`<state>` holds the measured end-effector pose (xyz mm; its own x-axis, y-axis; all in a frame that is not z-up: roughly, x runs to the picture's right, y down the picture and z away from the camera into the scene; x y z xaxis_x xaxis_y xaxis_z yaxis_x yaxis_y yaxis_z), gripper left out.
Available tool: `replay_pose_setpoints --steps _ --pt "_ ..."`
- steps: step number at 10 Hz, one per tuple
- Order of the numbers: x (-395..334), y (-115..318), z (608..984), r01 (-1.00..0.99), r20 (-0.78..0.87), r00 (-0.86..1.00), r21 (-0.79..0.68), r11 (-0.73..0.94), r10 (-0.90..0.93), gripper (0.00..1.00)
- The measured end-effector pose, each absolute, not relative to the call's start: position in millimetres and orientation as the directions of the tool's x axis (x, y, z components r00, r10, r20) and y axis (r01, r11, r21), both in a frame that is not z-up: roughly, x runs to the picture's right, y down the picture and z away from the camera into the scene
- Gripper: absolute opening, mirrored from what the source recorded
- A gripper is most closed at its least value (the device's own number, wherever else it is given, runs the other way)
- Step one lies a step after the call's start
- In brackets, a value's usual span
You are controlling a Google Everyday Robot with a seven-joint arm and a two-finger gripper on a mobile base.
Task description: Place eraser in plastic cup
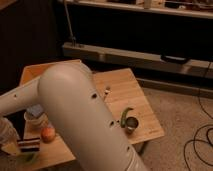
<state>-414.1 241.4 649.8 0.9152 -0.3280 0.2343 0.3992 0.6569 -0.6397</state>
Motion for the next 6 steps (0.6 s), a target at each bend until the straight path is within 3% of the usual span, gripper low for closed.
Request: replay_pose_setpoints --steps 6 --pt "-417.0 249.0 651.2 0.410 0.239 0.910 -0.632 0.658 -0.338 0.00"
